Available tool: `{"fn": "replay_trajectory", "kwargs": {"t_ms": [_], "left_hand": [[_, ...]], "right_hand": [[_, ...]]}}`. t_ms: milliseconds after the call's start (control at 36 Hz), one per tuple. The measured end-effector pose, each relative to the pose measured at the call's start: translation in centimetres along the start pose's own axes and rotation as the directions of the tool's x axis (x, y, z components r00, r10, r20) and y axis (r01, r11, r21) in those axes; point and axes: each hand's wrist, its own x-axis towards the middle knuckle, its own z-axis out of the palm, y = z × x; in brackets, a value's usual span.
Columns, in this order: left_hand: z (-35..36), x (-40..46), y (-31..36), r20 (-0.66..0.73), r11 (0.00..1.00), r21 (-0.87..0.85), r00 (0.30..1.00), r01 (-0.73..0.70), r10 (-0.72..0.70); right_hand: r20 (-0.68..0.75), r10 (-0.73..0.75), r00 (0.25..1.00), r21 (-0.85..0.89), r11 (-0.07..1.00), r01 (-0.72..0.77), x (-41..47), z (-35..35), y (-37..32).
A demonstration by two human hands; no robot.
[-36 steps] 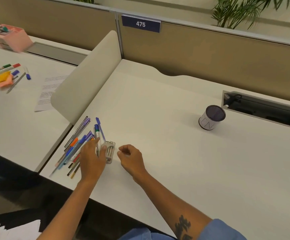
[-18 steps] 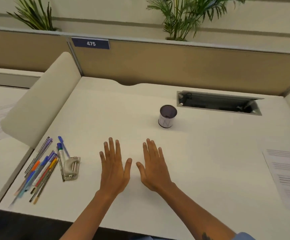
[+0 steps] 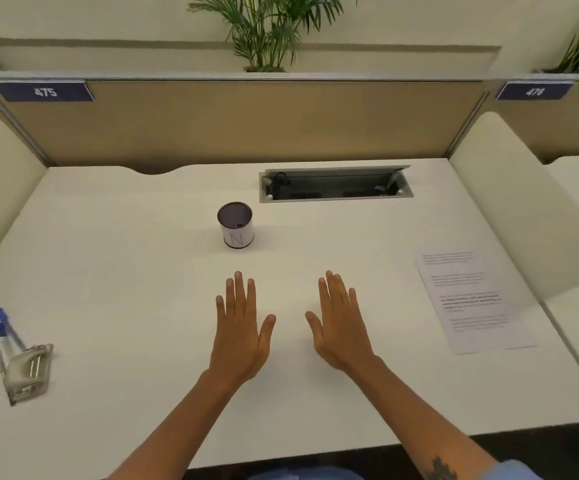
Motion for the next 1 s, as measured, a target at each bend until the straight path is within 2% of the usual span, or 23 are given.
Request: {"fn": "replay_trajectory", "kwargs": {"t_ms": [222,500,806,1000], "left_hand": [[3.9,1.0,4.1,0.065,0.999,0.008,0.996,-0.053,0.053],[8.0,0.9,6.1,0.124,0.999,0.035,0.992,-0.028,0.023],[11.0,-0.5,5.7,0.155,0.994,0.088,0.985,0.058,-0.071],[11.5,-0.7,5.5,0.133,0.992,0.113,0.988,0.059,-0.074]], "right_hand": [[-0.011,0.083,0.997,0.021,0.996,-0.083,-2.2,-1.0,7.4],[0.033,0.135,0.99,0.021,0.99,-0.136,-4.2,0.0,13.1],[0.071,0.103,0.992,0.014,0.994,-0.104,-5.5,0.9,15.4],[0.06,0.095,0.994,0.034,0.995,-0.098,-5.4,0.9,15.3]]}}
